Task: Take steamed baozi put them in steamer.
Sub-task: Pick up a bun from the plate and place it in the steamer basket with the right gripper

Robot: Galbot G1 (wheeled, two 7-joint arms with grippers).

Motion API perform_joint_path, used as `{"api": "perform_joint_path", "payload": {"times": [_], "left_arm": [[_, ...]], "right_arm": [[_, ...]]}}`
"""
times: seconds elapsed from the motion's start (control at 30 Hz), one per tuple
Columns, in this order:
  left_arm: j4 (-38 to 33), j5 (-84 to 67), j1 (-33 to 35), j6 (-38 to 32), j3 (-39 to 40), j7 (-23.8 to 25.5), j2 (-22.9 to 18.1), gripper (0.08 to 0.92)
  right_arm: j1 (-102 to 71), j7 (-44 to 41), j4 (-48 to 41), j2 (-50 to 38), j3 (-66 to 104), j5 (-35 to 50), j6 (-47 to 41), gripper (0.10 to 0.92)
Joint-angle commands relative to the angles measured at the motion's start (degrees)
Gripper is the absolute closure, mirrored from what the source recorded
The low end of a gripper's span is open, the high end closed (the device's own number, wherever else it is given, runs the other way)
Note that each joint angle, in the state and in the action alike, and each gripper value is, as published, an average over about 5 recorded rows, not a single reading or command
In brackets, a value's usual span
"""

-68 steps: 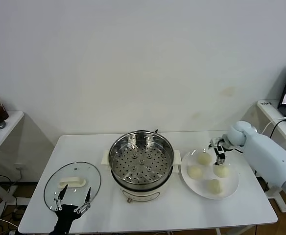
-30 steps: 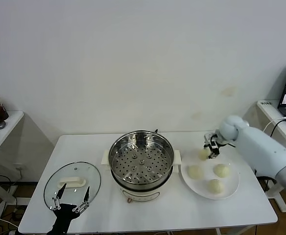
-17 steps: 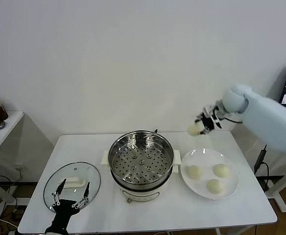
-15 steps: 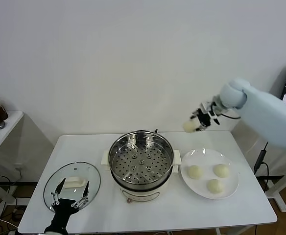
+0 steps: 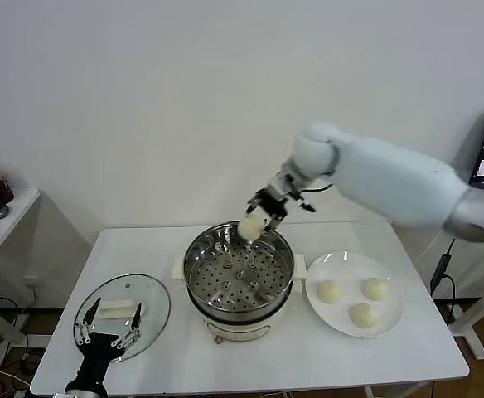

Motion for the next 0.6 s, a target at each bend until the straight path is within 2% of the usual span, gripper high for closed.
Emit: {"api": "perform_joint_path", "payload": {"times": [0.03,0.17,0.6], "left_arm": [[-0.1,-0.2,0.0,0.0,-0.7,0.0,-0.2,0.177],[0.2,-0.3,-0.3,0.0,-0.8,0.0,-0.2,0.177],[1.0,-0.2,-0.9,0.0,-0.5,0.0,-0.4,0.177]], "right_arm": [[-2.4,3.5,-6.7,11.2,-6.2,-15.3,19.0,0.474],[-3.9,5.4,-9.9,11.7,-5.6,-20.6,23.0,0.469],[-6.9,10.4,-15.1,13.5,-3.3,-28.7,27.8,0.459]]}}
